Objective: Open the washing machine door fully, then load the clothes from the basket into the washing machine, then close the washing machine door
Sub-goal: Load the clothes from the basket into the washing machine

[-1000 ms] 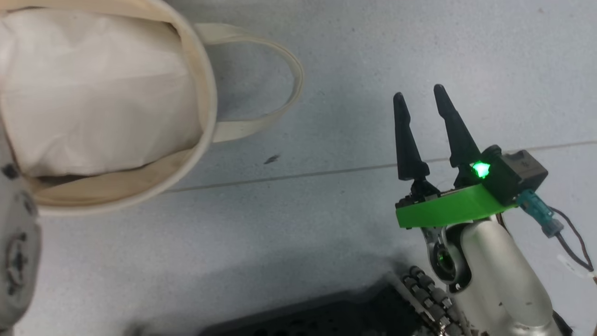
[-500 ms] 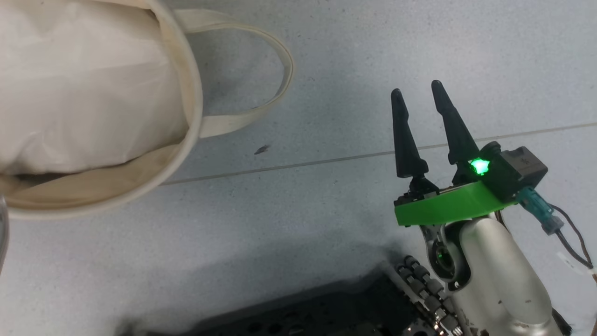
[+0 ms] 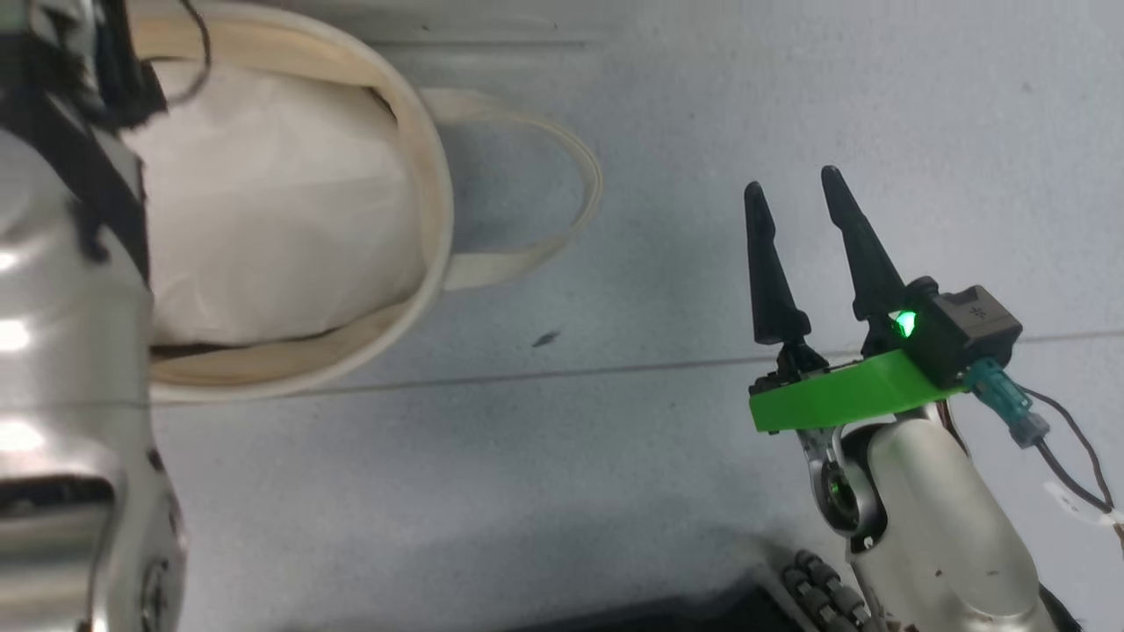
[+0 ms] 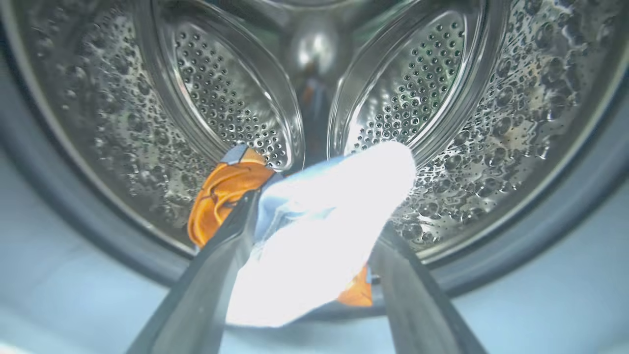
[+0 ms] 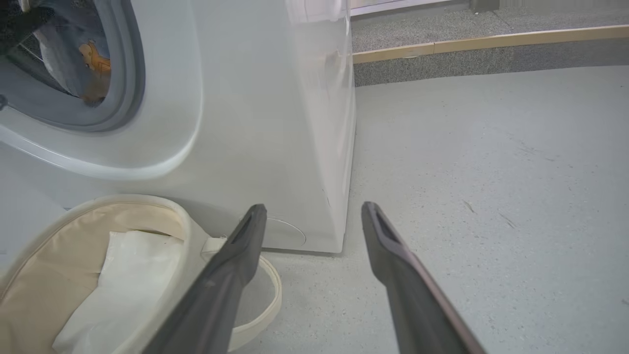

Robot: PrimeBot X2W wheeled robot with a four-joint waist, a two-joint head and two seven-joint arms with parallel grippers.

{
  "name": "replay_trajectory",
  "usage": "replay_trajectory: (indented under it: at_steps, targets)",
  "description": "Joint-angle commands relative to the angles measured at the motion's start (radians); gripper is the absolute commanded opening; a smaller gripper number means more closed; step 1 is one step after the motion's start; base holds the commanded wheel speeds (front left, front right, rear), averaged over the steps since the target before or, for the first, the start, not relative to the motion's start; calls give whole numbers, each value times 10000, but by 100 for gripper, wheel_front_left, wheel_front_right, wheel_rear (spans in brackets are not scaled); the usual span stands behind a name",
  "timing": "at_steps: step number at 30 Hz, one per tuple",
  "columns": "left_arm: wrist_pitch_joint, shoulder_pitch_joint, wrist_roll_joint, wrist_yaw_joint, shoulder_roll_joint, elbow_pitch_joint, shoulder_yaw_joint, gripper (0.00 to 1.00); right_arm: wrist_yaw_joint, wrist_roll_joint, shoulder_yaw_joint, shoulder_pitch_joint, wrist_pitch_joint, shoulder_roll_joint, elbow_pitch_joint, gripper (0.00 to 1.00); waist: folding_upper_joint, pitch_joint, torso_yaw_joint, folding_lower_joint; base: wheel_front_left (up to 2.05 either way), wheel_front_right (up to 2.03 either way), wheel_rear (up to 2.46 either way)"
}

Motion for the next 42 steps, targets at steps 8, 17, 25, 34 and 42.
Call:
replay_trajectory:
  at_steps: [8,17,25,34,42]
  targets:
    - [-33,2495,-65,-462,-253,-1418,289,100,0,-245,296,1091,-49,24,172,100,0,-2278,921,1,0,0,0]
    - [-33,4529,35,-735,-506,-2453,391,100,0,55,492,1539,-49,24,331,100,0,-3436,885,1,0,0,0]
    - [-34,7148,42,-738,-716,-3487,126,100,0,257,375,2008,-49,24,475,100,0,-4529,1008,1,0,0,0]
    - [-34,9198,-442,-231,-757,-4721,-659,100,0,364,201,2397,-49,24,519,100,0,-5259,1254,1,0,0,0]
    - [-34,10760,-799,396,-759,-5603,-1131,100,0,458,-8,2685,-49,24,554,100,0,-5703,1265,1,0,0,0]
